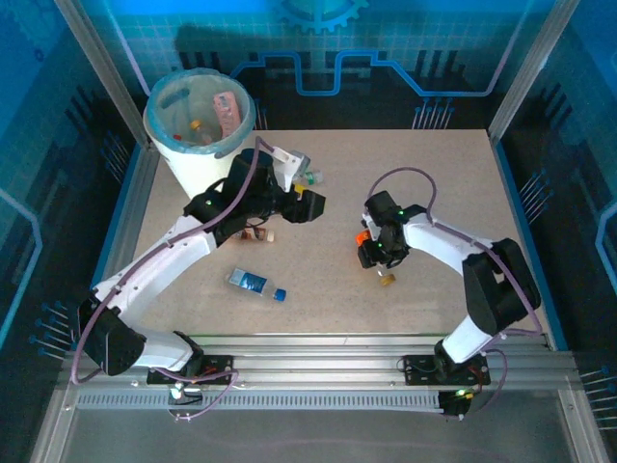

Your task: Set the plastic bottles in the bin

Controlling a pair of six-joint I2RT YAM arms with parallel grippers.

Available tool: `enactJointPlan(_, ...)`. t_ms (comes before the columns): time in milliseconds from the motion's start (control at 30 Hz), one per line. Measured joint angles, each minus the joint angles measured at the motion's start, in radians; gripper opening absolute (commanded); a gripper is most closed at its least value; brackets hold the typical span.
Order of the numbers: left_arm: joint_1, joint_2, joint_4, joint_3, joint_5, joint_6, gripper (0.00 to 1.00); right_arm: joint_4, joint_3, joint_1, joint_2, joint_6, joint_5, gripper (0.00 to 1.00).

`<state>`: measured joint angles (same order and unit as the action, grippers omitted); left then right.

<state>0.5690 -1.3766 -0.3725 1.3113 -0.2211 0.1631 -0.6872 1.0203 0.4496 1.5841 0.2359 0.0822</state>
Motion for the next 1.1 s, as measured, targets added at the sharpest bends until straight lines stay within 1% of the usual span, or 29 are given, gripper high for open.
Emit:
enactJointPlan(300,0.000,-0.028,-0.006,0.052,-0.015,0.083,0.70,-0.002,-0.013,0.050,-0.303,0.013,-0.009,0.50)
enactJointPlan(533,0.000,-0.068,0.007,0.075,-0.066,0.190,0.76,0.008,-0.019,0.080,-0.502,0.027,-0.062,0.48)
enactJointPlan(833,0.001,-0.124,0.069,0.095,-0.170,0.324,0.83,0.033,-0.021,0.082,-0.623,0.039,-0.124,0.46)
enactJointPlan(933,0.002,-0.140,0.090,0.100,-0.197,0.363,0.83,0.056,-0.028,0.083,-0.655,0.045,-0.150,0.45)
enactJointPlan(1100,0.005,-0.149,0.113,0.102,-0.220,0.390,0.84,0.087,-0.033,0.085,-0.673,0.056,-0.192,0.44)
